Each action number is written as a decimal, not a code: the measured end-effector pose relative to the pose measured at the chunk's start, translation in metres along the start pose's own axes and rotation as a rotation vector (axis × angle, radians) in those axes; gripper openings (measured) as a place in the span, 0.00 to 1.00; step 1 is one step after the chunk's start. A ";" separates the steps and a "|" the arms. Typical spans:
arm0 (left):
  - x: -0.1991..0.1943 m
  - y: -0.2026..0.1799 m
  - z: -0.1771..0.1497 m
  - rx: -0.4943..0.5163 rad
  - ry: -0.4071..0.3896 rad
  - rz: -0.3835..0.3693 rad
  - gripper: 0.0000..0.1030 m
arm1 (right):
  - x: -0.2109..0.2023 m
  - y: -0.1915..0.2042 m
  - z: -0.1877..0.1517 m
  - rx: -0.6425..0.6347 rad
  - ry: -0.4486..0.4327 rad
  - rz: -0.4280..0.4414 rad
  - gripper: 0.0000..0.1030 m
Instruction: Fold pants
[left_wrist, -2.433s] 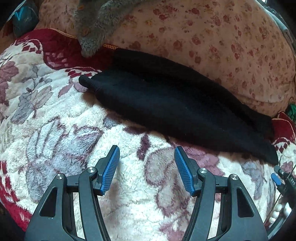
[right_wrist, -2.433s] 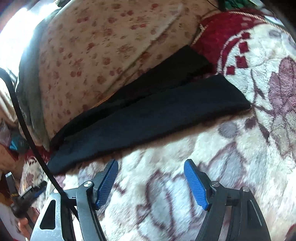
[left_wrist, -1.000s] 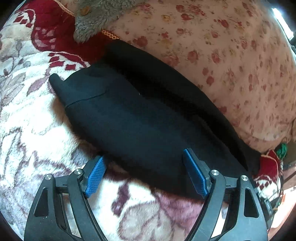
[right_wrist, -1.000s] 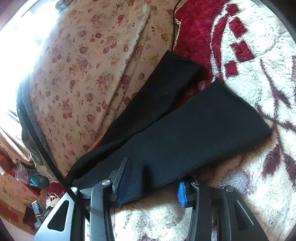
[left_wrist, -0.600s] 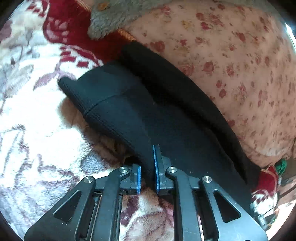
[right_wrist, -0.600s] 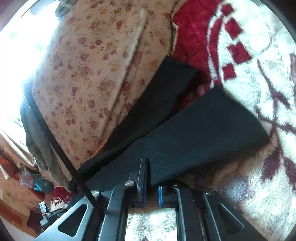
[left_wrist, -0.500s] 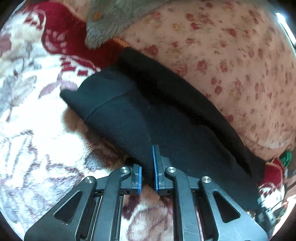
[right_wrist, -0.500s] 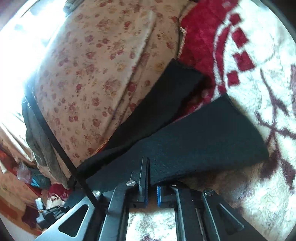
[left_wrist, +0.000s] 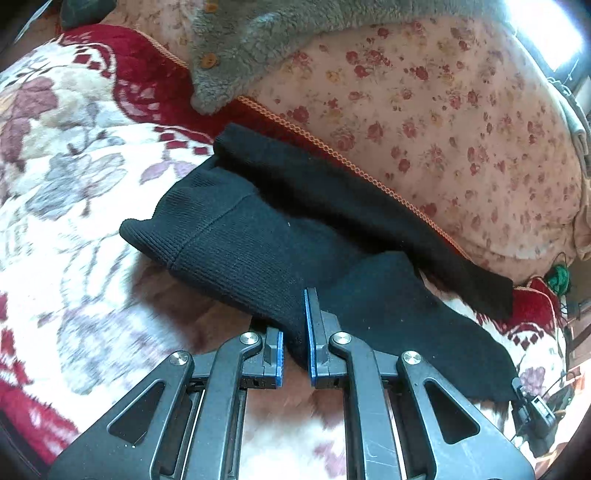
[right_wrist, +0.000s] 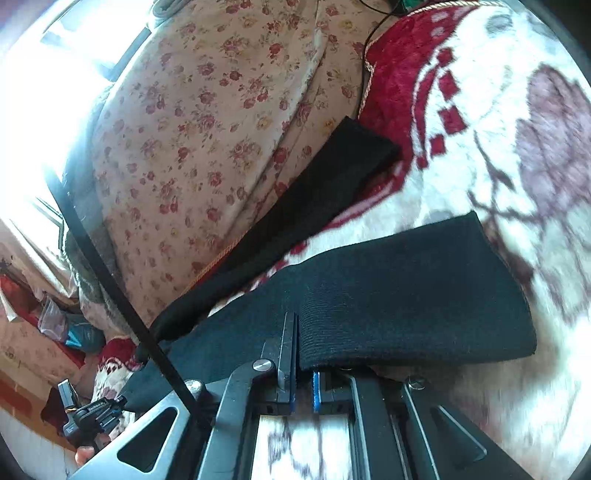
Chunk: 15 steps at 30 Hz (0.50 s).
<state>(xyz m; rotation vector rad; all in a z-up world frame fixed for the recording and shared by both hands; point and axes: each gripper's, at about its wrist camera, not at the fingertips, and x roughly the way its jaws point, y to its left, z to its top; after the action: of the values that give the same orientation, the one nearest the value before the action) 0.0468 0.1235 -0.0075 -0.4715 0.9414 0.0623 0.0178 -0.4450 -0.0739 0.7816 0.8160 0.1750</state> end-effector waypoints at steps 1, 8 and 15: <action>-0.005 0.004 -0.003 -0.002 -0.002 0.001 0.08 | -0.003 0.001 -0.004 -0.001 0.006 0.003 0.05; -0.042 0.030 -0.034 0.009 -0.022 0.029 0.08 | -0.020 0.011 -0.037 -0.034 0.058 0.018 0.05; -0.075 0.056 -0.064 -0.001 -0.039 0.055 0.08 | -0.042 0.024 -0.067 -0.062 0.096 0.049 0.05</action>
<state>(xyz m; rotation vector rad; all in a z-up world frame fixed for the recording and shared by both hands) -0.0611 0.1583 0.0002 -0.4439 0.9157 0.1211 -0.0546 -0.4087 -0.0616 0.7390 0.8786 0.2819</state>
